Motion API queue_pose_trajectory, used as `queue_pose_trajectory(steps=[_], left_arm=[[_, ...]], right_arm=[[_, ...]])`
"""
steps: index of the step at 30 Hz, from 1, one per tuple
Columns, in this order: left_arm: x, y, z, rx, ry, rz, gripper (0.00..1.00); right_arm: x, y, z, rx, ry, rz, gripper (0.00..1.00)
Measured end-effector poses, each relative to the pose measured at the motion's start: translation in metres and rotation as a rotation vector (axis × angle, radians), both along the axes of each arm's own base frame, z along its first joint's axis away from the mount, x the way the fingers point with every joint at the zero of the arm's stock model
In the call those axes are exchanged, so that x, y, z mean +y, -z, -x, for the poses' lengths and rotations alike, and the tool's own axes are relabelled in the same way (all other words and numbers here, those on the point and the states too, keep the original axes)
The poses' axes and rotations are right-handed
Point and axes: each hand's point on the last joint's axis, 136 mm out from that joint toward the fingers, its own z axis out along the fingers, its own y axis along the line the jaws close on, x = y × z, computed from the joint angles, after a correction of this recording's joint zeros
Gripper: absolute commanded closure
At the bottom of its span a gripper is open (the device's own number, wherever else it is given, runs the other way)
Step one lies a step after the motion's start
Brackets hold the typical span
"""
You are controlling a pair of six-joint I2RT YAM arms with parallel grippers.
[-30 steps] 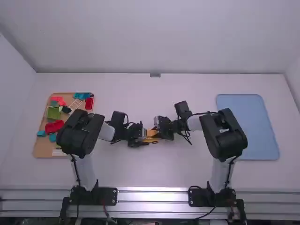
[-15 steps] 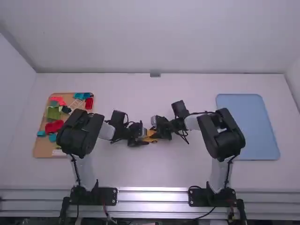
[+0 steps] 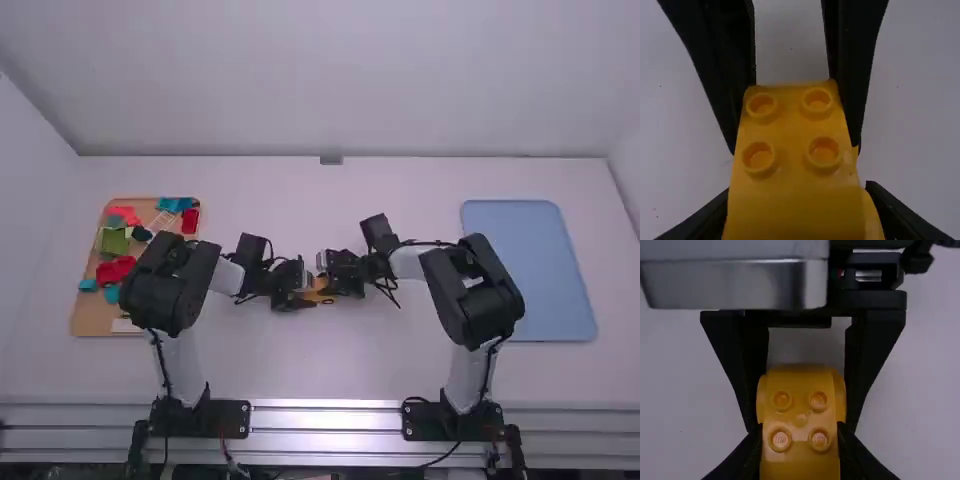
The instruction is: Assemble lego blocks to make yellow taxi
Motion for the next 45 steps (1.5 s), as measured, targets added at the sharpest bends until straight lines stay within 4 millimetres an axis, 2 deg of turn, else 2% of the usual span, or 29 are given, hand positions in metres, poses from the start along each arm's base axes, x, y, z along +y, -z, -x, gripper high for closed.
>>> queue_pose_trajectory(steps=[9,20,28,40,45], left_arm=[[0.0000,-0.0002,-0.0008,-0.004,0.000,0.000,0.49],[0.0012,0.0000,-0.0023,-0.006,-0.006,-0.003,0.51],[0.0017,0.0001,-0.0033,-0.009,-0.009,-0.005,0.54],[-0.0006,-0.0032,-0.0065,-0.006,-0.013,0.005,0.55],[-0.0019,-0.0048,-0.0075,-0.005,-0.012,0.011,0.55]], right_arm=[[0.0005,0.0008,-0.0014,-0.010,0.020,0.001,1.00],[0.0032,0.0034,-0.0016,-0.006,0.038,0.188,1.00],[0.0031,0.0026,-0.0039,-0.020,0.029,0.193,0.98],[-0.0043,-0.0012,-0.0091,0.011,0.003,0.066,0.70],[-0.0060,-0.0022,-0.0094,0.020,-0.003,0.034,0.62]])
